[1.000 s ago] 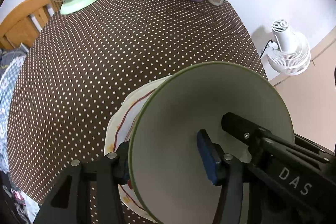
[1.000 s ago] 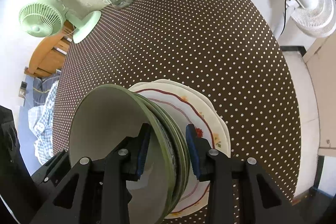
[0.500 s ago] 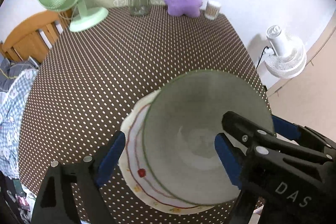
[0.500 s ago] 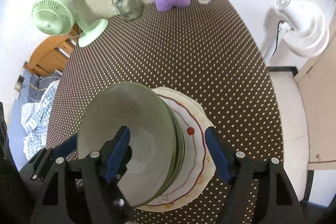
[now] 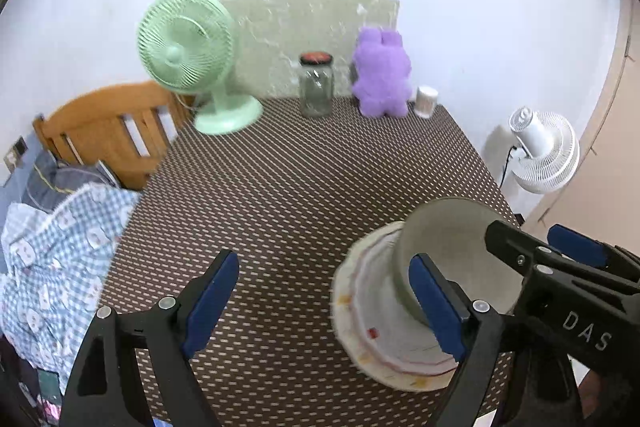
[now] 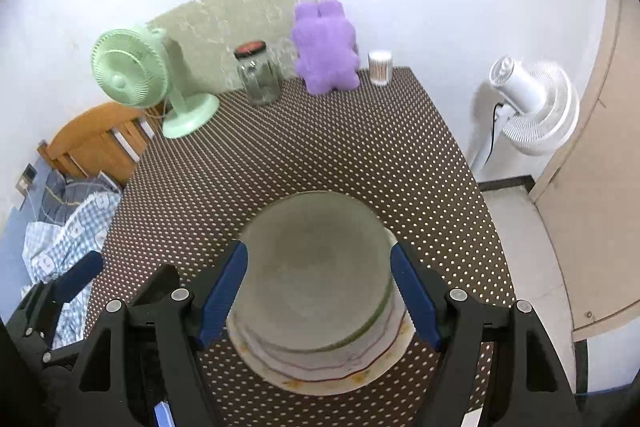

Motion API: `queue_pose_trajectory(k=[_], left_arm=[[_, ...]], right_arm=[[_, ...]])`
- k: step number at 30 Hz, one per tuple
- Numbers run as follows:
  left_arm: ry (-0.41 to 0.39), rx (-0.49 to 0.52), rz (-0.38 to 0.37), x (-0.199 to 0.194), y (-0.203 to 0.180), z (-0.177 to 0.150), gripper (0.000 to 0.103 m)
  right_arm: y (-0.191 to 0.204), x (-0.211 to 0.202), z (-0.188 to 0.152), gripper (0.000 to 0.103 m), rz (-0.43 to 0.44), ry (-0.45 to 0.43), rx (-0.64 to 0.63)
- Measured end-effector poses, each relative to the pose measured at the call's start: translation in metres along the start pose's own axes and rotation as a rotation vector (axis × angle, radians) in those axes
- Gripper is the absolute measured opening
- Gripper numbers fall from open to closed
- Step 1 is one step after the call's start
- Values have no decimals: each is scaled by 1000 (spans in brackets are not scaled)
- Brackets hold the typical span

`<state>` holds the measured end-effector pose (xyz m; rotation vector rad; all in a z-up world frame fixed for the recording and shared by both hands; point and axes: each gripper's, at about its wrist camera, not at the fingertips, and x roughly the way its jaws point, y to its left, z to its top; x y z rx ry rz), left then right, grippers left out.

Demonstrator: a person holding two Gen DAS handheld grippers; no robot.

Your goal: Organize plates and bowls

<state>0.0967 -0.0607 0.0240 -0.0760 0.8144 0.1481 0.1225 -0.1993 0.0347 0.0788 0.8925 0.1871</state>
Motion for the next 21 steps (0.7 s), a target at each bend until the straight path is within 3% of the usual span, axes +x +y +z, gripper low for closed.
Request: queue_pose_trajectory(k=[8, 21], left_arm=[[-119, 34, 6, -43, 42, -24, 92], [-181, 5, 30, -55, 90, -75, 93]], right_arm=[[45, -39, -32, 78, -19, -118, -8], [84, -59, -96, 83, -30, -228, -41]])
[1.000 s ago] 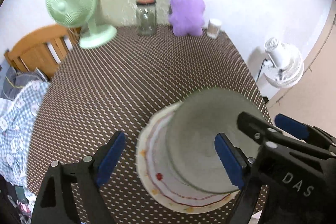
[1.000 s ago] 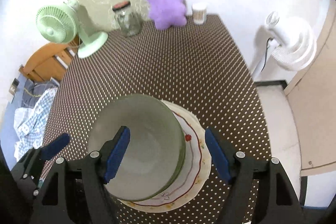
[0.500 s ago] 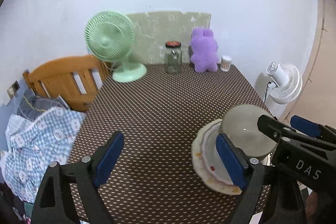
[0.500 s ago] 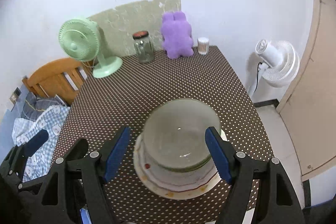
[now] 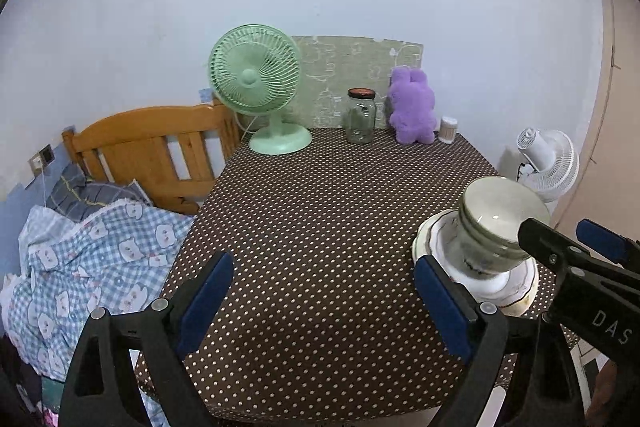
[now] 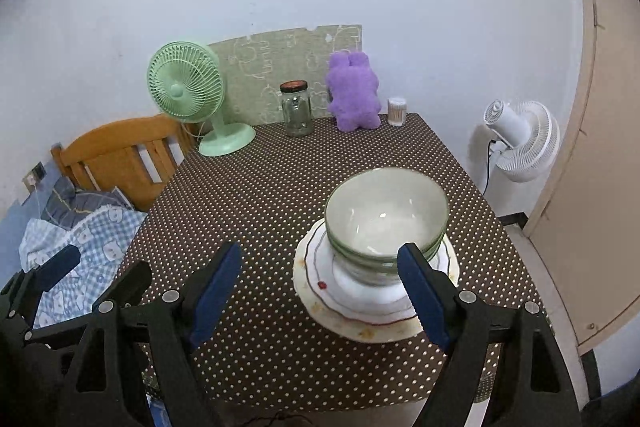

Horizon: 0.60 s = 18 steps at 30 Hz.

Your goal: Organize plates and bowls

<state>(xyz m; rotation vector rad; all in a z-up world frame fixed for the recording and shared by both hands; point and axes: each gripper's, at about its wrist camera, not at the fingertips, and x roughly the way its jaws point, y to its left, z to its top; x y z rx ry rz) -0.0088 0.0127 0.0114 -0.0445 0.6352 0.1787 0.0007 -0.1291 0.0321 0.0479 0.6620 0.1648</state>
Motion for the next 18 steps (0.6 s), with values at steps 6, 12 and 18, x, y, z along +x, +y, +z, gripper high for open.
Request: queue_pose_trajectory(k=[6, 12, 18], left_arm=[[-35, 4, 4, 2, 3, -18, 93], [-33, -9, 12, 2, 7, -31, 96], [-34, -34, 5, 1, 11, -35, 98]], right_arm=[[3, 0, -22, 83, -6, -55, -21], [0, -2, -40, 83, -25, -65, -14], [-4, -4, -49, 83, -42, -69, -8]])
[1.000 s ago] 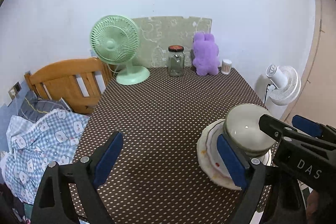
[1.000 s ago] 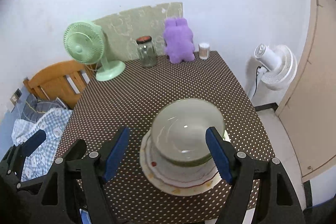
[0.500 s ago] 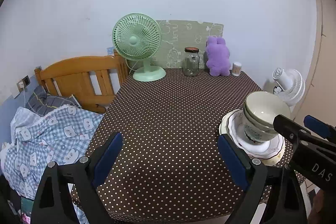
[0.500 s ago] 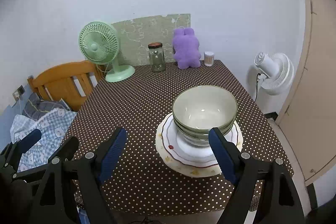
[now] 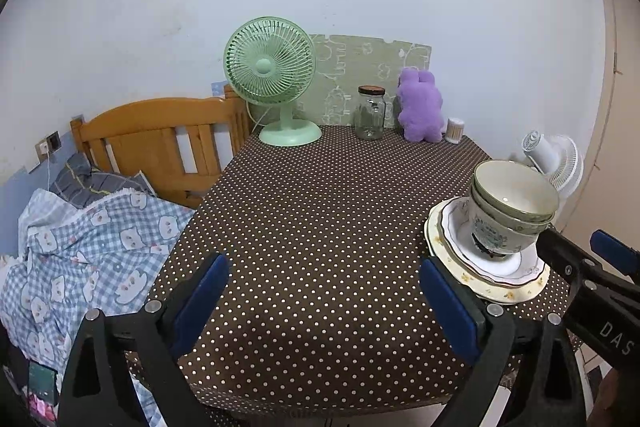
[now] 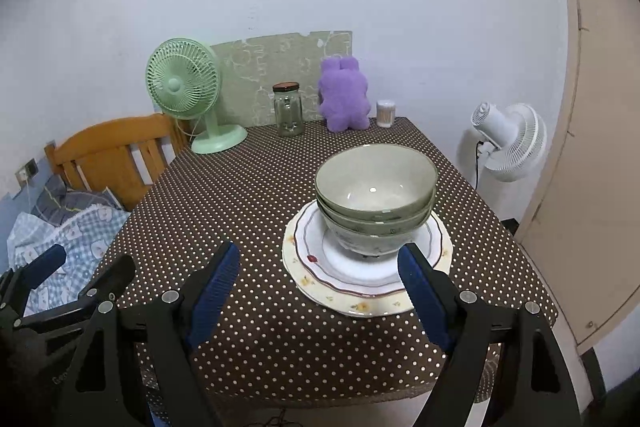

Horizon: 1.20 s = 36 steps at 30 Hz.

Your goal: Organize plates and bowls

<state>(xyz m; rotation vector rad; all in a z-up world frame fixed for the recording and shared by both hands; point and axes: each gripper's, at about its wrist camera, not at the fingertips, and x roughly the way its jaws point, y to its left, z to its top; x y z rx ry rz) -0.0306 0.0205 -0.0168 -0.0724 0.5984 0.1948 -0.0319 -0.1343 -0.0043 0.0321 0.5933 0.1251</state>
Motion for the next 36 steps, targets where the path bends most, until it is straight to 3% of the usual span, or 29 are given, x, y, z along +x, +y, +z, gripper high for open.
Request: queue_pose_trajectory(k=[36], left_arm=[[-16, -4, -19, -6, -7, 1, 103]], right_arm=[[-10, 3, -5, 83, 8, 22, 9]])
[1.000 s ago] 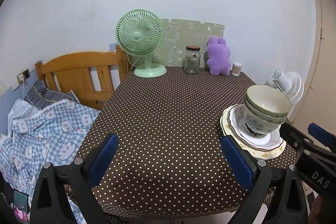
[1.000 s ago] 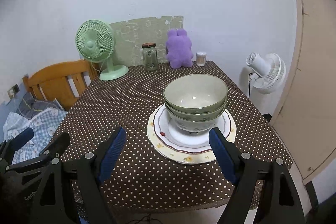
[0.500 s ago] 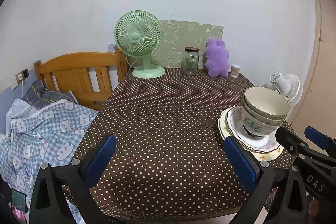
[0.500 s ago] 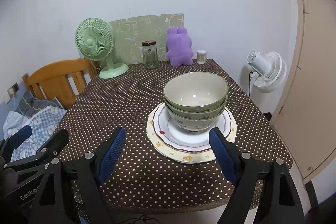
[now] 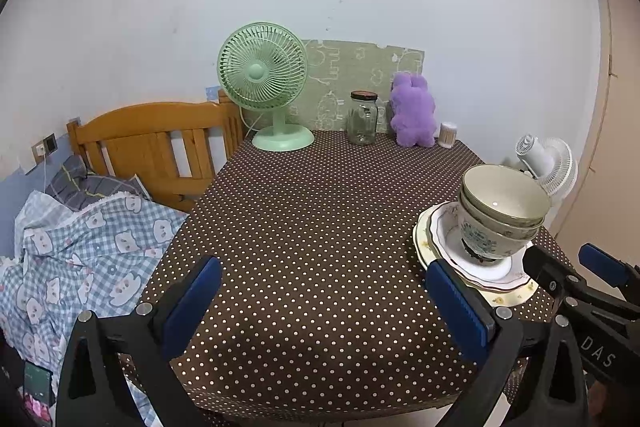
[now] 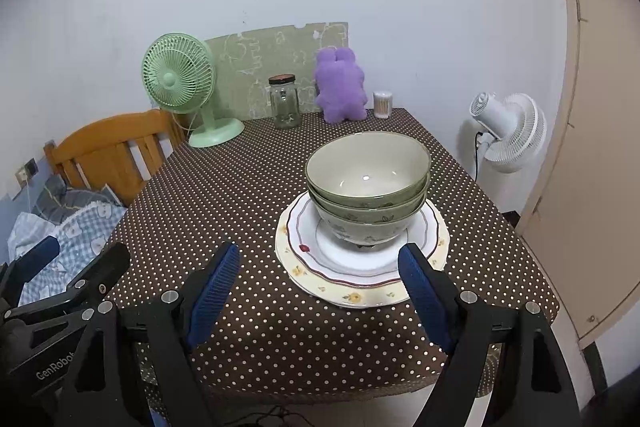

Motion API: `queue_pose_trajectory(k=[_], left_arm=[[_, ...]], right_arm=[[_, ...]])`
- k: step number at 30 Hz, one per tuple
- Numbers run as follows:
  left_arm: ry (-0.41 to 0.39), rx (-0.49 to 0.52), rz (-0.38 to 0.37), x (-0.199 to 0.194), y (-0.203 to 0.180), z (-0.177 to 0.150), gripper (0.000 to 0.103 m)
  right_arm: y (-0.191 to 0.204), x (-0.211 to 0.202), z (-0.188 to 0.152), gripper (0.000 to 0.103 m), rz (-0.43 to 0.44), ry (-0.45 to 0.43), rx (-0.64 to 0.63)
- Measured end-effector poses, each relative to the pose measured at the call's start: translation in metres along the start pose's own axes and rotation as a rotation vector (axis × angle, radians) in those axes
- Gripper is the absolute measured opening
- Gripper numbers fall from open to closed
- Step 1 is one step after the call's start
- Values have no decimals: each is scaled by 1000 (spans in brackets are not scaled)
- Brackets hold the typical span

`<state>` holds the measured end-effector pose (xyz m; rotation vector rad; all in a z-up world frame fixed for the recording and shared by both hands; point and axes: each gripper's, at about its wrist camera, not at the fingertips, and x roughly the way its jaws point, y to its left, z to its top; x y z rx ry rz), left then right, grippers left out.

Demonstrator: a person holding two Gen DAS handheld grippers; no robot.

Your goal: Organize plates and bowls

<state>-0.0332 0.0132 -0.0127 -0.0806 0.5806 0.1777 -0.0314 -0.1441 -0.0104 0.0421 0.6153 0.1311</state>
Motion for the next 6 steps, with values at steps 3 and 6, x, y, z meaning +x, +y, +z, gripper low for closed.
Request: queue_pose_trajectory(k=[3, 6], left_arm=[[2, 0, 1, 0, 1, 0, 103], [6, 0, 2, 1, 2, 0, 103]], right_arm=[[-1, 1, 0, 84, 2, 1, -2], [-1, 1, 0, 83, 3, 4, -1]])
